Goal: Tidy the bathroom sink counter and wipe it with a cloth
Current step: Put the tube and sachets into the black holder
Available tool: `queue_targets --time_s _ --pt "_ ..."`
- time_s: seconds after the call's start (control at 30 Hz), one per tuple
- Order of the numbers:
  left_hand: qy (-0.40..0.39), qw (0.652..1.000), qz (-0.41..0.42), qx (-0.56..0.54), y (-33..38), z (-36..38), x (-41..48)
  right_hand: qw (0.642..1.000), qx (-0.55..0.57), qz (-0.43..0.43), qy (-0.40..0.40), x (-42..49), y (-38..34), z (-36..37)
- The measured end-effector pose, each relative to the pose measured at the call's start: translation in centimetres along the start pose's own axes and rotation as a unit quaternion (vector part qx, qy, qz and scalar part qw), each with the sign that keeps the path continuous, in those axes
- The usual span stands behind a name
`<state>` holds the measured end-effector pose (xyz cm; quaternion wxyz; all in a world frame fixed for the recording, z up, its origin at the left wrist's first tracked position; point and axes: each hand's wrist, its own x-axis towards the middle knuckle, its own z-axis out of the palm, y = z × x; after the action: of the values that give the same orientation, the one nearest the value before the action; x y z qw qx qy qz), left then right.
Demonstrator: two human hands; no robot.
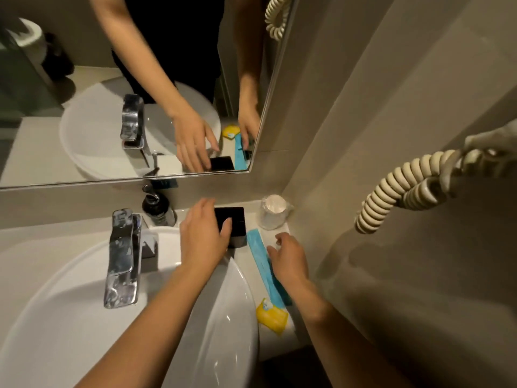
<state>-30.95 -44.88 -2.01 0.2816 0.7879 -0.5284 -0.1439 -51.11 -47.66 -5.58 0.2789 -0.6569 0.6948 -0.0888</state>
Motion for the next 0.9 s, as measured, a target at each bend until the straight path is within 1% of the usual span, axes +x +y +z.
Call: queue_targets --time_s 0.1,0.2,0.3,0.37,0.47,0.57,0.67,0.8,0.9 --pt "0.002 0.996 -0.078 0.045 -2.3 0.3 -2.5 0.998 -0.026 0.013 -0.063 0.4 -0.5 1.2" --pt "-0.021 0.99 -0.122 0.066 -4.5 1.5 -3.9 0.993 -0.062 0.024 -0.096 1.4 -0.9 2.6" --pt "-0.043 0.986 -0.119 0.105 -6.4 2.7 -4.9 0.991 -0.08 0.039 -0.099 2.0 -1.3 3.5" --pt "-0.047 0.985 -0.105 0.127 -7.0 3.0 -5.2 0.991 -0.076 0.048 -0.097 2.4 -1.1 4.0" --pt "-0.053 0.983 -0.105 0.14 -7.0 3.1 -5.2 0.993 -0.059 0.044 -0.093 2.7 -0.6 4.3" --pt "-0.058 0.982 -0.103 0.147 -7.0 3.1 -5.3 0.996 -0.011 0.034 -0.077 2.6 -0.2 3.7" --pt "-0.061 0.981 -0.104 0.154 -7.1 3.1 -5.3 0.995 0.07 0.037 -0.06 1.2 -0.6 1.5" --pt "-0.061 0.981 -0.104 0.151 -7.1 3.1 -5.3 0.979 0.2 0.032 -0.025 -1.0 -2.5 -2.8" --pt "-0.059 0.981 -0.103 0.154 -7.0 3.0 -5.3 0.959 0.283 -0.008 0.004 -1.8 -4.9 -6.2"
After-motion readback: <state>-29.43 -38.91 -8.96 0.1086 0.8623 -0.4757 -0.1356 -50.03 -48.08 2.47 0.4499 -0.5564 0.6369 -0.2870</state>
